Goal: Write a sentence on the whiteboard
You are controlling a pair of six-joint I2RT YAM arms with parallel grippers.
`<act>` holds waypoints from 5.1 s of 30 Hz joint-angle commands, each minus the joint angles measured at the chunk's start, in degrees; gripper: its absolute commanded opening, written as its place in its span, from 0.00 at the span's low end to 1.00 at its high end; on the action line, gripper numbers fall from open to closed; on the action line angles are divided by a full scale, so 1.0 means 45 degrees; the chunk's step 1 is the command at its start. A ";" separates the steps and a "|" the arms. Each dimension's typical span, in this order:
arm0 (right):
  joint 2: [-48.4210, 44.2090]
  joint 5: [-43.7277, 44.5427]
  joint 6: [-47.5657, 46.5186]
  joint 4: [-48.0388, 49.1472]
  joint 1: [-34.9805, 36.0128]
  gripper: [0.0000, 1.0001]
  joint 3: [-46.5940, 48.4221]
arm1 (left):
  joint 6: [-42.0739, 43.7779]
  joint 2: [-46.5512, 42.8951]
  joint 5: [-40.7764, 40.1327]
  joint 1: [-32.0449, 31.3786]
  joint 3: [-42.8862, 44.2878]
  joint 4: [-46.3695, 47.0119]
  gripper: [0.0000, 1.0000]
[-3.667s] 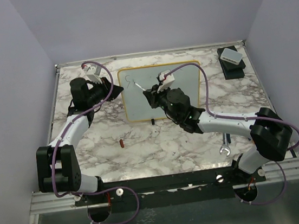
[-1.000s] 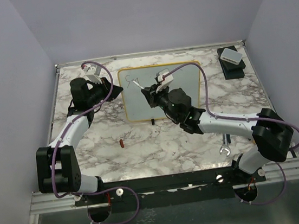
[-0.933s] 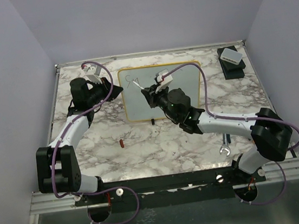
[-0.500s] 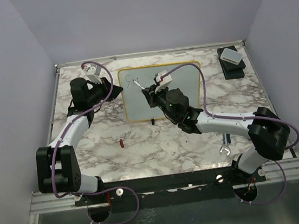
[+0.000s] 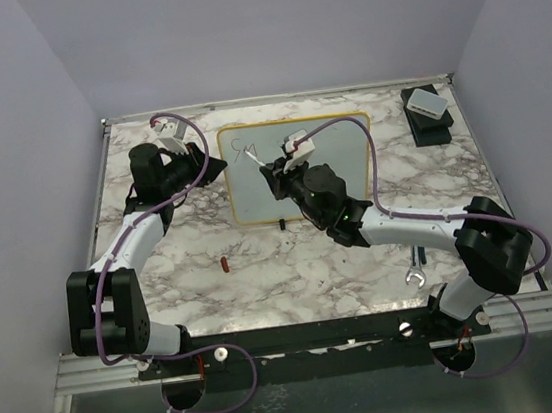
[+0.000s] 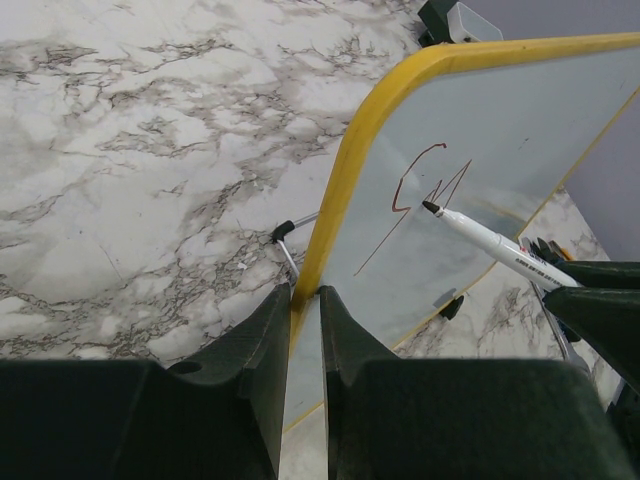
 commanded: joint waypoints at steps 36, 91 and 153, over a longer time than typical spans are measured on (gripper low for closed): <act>-0.2289 0.0230 0.0035 -0.0645 0.0056 0.01 -0.1095 | 0.0106 -0.0306 0.0160 0.0002 -0.0139 -0.0032 0.18; -0.2725 -0.1044 -0.0234 -0.0119 -0.0472 0.01 -0.2229 | 0.0110 -0.0298 0.0170 0.0002 -0.0139 -0.0016 0.18; -0.1542 0.1227 -0.1938 0.0321 -0.0765 0.01 -0.0908 | 0.0125 -0.0327 0.0268 0.0006 -0.0139 -0.0032 0.17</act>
